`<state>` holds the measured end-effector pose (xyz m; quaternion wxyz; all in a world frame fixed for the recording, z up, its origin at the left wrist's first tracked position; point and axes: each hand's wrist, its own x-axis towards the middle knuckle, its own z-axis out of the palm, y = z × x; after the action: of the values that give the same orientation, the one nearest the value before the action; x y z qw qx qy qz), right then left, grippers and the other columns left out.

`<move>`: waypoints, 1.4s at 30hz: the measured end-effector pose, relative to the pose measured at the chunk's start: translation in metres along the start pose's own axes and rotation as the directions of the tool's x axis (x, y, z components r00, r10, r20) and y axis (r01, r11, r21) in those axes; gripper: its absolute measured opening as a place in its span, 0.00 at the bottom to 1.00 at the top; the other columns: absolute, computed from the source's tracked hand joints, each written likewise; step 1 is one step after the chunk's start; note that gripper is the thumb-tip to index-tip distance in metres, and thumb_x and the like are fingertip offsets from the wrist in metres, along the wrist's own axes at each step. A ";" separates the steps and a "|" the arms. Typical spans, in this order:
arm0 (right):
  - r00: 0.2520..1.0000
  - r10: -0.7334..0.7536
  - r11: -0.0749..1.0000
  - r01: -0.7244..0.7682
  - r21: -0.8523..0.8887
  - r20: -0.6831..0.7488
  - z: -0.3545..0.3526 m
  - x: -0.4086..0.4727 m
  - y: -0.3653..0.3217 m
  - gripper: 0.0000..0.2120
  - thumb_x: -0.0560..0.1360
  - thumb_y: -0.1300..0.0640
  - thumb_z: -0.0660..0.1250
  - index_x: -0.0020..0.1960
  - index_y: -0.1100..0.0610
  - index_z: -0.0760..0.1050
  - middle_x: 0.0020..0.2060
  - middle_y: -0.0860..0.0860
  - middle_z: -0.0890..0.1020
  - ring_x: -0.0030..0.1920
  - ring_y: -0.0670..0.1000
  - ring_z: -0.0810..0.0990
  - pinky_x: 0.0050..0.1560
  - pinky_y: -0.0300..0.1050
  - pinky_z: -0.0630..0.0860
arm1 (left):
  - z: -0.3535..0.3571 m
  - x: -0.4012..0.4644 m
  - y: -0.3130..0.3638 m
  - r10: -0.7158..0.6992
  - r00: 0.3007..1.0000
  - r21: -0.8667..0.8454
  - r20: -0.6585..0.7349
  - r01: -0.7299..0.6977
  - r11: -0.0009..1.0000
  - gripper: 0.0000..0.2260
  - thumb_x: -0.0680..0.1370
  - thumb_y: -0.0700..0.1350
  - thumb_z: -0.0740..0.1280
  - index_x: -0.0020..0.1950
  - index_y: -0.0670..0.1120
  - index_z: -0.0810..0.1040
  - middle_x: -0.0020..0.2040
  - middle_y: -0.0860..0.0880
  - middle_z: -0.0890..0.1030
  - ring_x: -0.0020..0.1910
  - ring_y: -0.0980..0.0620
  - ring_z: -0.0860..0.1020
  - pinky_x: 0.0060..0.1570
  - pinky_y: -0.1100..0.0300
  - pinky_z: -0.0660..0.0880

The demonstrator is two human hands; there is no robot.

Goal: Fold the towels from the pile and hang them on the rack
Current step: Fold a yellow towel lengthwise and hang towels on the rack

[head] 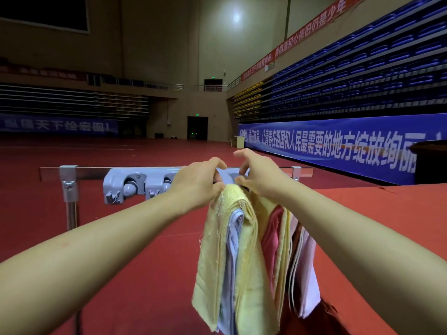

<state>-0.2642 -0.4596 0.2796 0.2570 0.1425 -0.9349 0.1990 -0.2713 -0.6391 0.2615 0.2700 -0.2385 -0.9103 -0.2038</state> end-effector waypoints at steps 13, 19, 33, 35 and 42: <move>0.988 0.138 0.943 -0.150 0.298 0.064 0.006 -0.041 0.006 0.24 0.80 0.59 0.60 0.74 0.51 0.60 0.46 0.49 0.82 0.42 0.51 0.83 0.42 0.46 0.80 | -0.011 -0.003 0.024 -0.051 0.999 -0.042 0.001 0.051 0.998 0.13 0.76 0.49 0.66 0.61 0.58 0.73 0.46 0.62 0.81 0.51 0.54 0.78 0.52 0.53 0.74; 0.986 0.110 0.934 -0.060 0.351 -0.126 -0.033 -0.085 0.031 0.17 0.77 0.59 0.64 0.62 0.45 0.69 0.39 0.46 0.81 0.36 0.48 0.82 0.40 0.49 0.79 | 0.006 -0.020 0.105 0.130 0.984 -0.191 -0.126 -0.152 0.970 0.13 0.77 0.44 0.65 0.58 0.59 0.74 0.51 0.62 0.80 0.51 0.54 0.76 0.51 0.53 0.74; 0.775 0.578 0.810 -0.505 0.299 -0.256 -0.131 -0.349 0.194 0.20 0.77 0.60 0.65 0.67 0.49 0.70 0.36 0.44 0.81 0.35 0.46 0.81 0.37 0.39 0.75 | 0.199 -0.071 0.350 0.390 0.918 -0.690 0.079 -0.232 0.686 0.12 0.75 0.45 0.67 0.53 0.61 0.73 0.46 0.65 0.80 0.31 0.62 0.73 0.44 0.54 0.75; 0.689 0.654 0.756 -0.589 0.284 -0.313 -0.145 -0.394 0.219 0.20 0.76 0.61 0.65 0.67 0.50 0.69 0.38 0.45 0.82 0.34 0.46 0.81 0.36 0.38 0.74 | 0.228 -0.082 0.390 0.459 0.883 -0.753 0.095 -0.239 0.614 0.12 0.75 0.45 0.68 0.54 0.60 0.73 0.46 0.65 0.80 0.30 0.61 0.73 0.44 0.54 0.76; 0.338 0.804 0.499 -0.831 0.246 -0.489 -0.181 -0.544 0.295 0.20 0.74 0.60 0.66 0.65 0.50 0.71 0.38 0.45 0.81 0.34 0.44 0.79 0.40 0.45 0.74 | 0.320 -0.133 0.519 0.640 0.755 -0.915 0.141 -0.148 0.376 0.09 0.75 0.50 0.66 0.54 0.59 0.74 0.46 0.63 0.80 0.27 0.60 0.71 0.41 0.54 0.75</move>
<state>0.1541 -0.0302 0.0413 0.3799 -0.4136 -0.7673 0.3096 -0.0164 -0.1050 0.0625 -0.0786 -0.6005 -0.6261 -0.4911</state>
